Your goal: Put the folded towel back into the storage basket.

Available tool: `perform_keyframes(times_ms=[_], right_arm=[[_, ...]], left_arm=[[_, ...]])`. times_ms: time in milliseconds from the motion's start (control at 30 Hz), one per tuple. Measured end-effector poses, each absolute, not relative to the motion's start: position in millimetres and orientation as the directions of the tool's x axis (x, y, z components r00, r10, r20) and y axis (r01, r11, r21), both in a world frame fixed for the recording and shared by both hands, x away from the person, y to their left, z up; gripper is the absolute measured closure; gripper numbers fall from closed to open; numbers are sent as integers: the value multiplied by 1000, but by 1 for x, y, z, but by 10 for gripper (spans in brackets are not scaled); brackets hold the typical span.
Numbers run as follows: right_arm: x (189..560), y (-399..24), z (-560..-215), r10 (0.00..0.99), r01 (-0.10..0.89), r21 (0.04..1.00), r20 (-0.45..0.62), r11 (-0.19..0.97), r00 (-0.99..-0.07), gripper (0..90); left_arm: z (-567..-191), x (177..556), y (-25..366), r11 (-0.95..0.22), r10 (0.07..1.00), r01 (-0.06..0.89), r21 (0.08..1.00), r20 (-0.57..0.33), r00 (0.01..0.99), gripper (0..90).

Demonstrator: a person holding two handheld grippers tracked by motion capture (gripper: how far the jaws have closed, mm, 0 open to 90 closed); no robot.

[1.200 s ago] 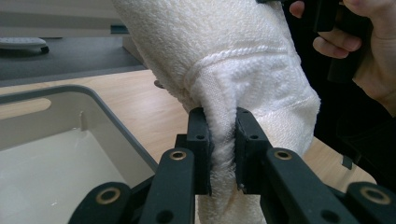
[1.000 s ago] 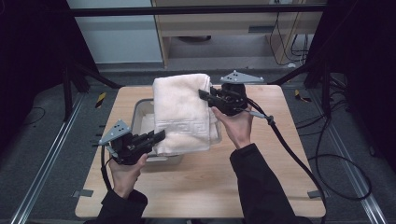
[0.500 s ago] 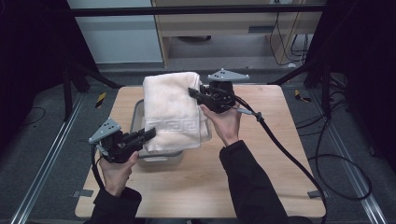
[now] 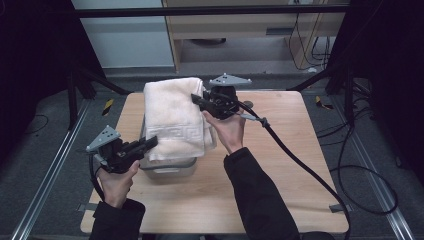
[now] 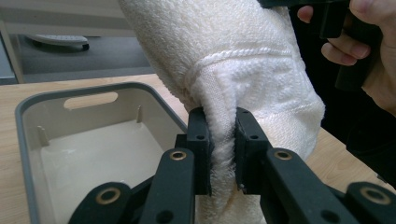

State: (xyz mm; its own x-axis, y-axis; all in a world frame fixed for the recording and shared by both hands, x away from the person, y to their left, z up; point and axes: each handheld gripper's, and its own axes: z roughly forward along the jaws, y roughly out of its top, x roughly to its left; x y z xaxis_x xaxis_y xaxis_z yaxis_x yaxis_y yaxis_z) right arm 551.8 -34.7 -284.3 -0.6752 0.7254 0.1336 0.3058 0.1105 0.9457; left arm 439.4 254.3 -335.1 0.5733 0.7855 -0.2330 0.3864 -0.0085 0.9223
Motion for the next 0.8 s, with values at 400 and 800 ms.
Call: perform_keyframes(times_ms=[400, 800], right_arm=[[565, -15, -299, 723, 330, 936, 142, 124, -676, 712], [580, 1, -325, 725, 365, 924, 170, 119, -668, 711]], left_arm=[[-343, 447, 268, -18, 805, 421, 907, -237, 544, 783], [-361, 459, 279, -40, 841, 470, 882, -224, 492, 782]])
